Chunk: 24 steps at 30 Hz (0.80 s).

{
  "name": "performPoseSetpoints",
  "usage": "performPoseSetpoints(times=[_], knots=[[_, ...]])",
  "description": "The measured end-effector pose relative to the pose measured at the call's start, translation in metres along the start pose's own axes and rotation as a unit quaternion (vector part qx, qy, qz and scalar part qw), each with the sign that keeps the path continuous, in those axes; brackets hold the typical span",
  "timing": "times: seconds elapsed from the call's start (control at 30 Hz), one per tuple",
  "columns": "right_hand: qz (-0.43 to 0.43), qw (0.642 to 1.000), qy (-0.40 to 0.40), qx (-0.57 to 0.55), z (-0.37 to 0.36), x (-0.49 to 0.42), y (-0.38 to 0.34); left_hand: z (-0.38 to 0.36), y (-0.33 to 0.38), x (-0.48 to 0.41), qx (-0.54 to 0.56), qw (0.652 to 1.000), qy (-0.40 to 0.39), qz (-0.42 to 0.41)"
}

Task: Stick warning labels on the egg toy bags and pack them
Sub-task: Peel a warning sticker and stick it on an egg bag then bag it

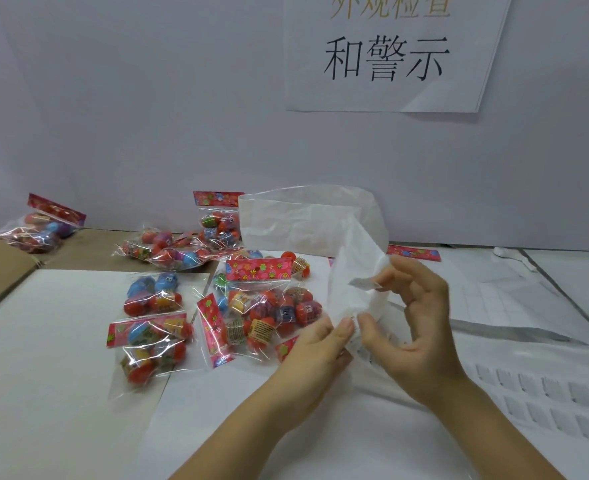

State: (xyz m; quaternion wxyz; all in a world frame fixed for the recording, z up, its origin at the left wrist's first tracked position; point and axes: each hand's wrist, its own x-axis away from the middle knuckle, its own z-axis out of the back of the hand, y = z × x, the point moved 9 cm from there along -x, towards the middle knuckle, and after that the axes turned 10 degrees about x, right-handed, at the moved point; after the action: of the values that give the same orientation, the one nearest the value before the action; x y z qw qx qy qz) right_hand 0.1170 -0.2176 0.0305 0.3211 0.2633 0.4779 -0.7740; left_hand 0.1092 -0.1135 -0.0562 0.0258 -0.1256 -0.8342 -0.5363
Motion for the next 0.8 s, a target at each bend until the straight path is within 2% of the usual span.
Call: performPoseSetpoints(times=[0.03, 0.1, 0.17, 0.2, 0.23, 0.27, 0.3, 0.33, 0.4, 0.43, 0.47, 0.5, 0.57, 0.7, 0.8], knots=[[0.013, 0.999, -0.025, 0.024, -0.007, 0.003, 0.001, -0.002, 0.0, 0.002, -0.037, 0.999, 0.001, 0.015], [0.028, 0.994, -0.07, 0.077, -0.019, 0.008, 0.008, 0.003, 0.011, 0.009, -0.226, 0.974, 0.019, 0.018], [-0.005, 0.991, -0.092, 0.094, -0.022, 0.01, 0.024, 0.018, 0.045, 0.02, -0.447, 0.89, 0.078, -0.046], [-0.03, 0.99, -0.097, 0.098, -0.022, 0.012, 0.034, 0.024, 0.069, 0.028, -0.484, 0.86, 0.121, -0.105], [-0.057, 0.989, -0.1, 0.096, -0.021, 0.013, 0.043, 0.033, 0.095, 0.039, -0.475, 0.848, 0.168, -0.162], [-0.083, 0.988, -0.098, 0.081, -0.019, 0.013, 0.05, 0.044, 0.116, 0.046, -0.457, 0.841, 0.21, -0.199], [-0.107, 0.989, -0.088, 0.057, -0.016, 0.013, 0.055, 0.059, 0.128, 0.048, -0.46, 0.831, 0.244, -0.194], [-0.129, 0.989, -0.07, 0.03, -0.011, 0.012, 0.057, 0.074, 0.132, 0.045, -0.497, 0.812, 0.269, -0.145], [-0.166, 0.986, -0.03, -0.014, -0.004, 0.008, 0.056, 0.11, 0.115, 0.037, -0.599, 0.749, 0.283, 0.012], [-0.175, 0.984, -0.014, -0.027, -0.001, 0.006, 0.053, 0.123, 0.102, 0.036, -0.612, 0.738, 0.277, 0.065], [-0.18, 0.983, -0.002, -0.038, 0.001, 0.004, 0.05, 0.131, 0.09, 0.036, -0.598, 0.751, 0.264, 0.089], [-0.184, 0.982, 0.008, -0.048, 0.003, 0.002, 0.046, 0.134, 0.079, 0.035, -0.568, 0.779, 0.251, 0.091], [-0.193, 0.979, 0.01, -0.071, 0.005, -0.001, 0.039, 0.137, 0.074, 0.033, -0.499, 0.829, 0.248, 0.055], [-0.194, 0.975, 0.009, -0.103, 0.004, -0.008, 0.021, 0.137, 0.079, 0.031, -0.334, 0.902, 0.274, -0.004], [-0.205, 0.97, 0.01, -0.133, 0.001, -0.011, 0.011, 0.135, 0.07, 0.028, -0.22, 0.939, 0.264, -0.023]])
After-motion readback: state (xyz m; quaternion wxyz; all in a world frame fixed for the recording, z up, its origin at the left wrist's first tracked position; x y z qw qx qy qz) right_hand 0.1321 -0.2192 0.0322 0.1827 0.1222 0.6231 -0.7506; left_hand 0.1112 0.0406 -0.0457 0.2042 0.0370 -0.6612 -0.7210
